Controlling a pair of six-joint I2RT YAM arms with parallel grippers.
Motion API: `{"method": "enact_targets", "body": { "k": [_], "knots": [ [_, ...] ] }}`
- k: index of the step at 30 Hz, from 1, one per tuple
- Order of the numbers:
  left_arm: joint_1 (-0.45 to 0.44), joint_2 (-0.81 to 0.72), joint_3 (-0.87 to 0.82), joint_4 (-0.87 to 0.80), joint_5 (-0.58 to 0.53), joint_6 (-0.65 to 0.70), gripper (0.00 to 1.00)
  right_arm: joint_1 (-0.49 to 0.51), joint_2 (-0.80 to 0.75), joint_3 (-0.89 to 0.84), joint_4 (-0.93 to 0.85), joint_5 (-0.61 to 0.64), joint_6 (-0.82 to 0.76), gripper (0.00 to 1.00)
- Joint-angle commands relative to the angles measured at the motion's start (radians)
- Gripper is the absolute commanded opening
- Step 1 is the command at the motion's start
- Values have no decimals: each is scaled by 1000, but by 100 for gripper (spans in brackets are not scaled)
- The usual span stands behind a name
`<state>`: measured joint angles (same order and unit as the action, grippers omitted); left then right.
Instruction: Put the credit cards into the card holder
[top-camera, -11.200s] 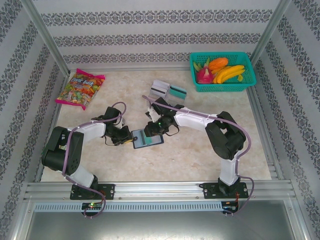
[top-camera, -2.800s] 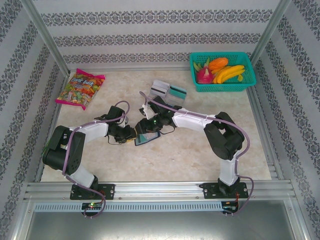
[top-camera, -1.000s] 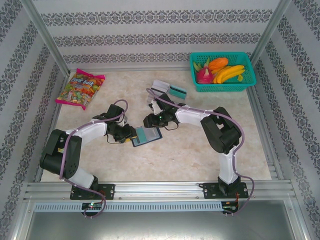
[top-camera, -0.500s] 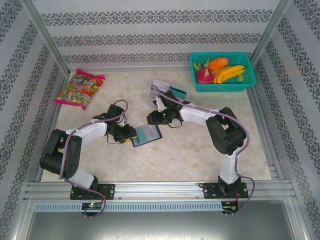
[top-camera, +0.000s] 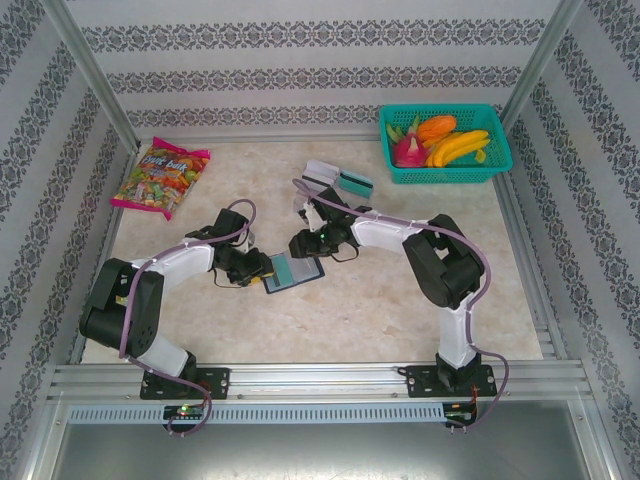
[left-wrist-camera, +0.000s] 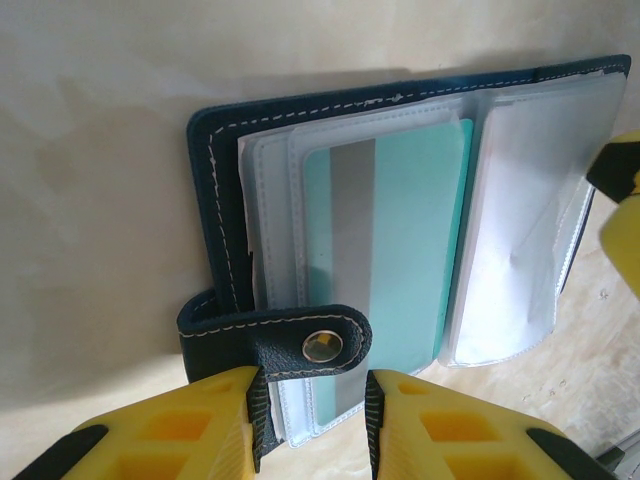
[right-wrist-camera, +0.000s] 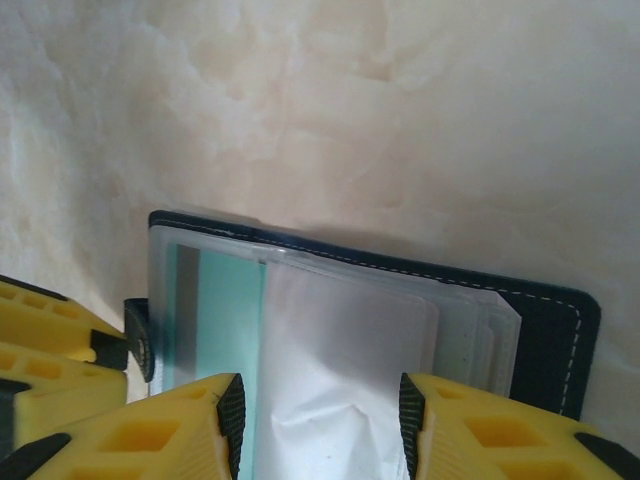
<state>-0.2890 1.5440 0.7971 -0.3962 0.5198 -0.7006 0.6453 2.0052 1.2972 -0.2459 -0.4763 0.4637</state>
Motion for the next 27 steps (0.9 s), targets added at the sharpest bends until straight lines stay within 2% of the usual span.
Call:
{"method": "enact_targets", "body": {
  "k": [1,14,27],
  "knots": [
    [-12,10,3,1,1,15,35,-2,3,16,-22,32,-30,46],
    [-12,15,9,2,8,18,35,-4,6,41,-49,35,-38,47],
    [-13,16,7,-3,3,23,35,49,34,77,-46,-4,-27,46]
  ]
}}
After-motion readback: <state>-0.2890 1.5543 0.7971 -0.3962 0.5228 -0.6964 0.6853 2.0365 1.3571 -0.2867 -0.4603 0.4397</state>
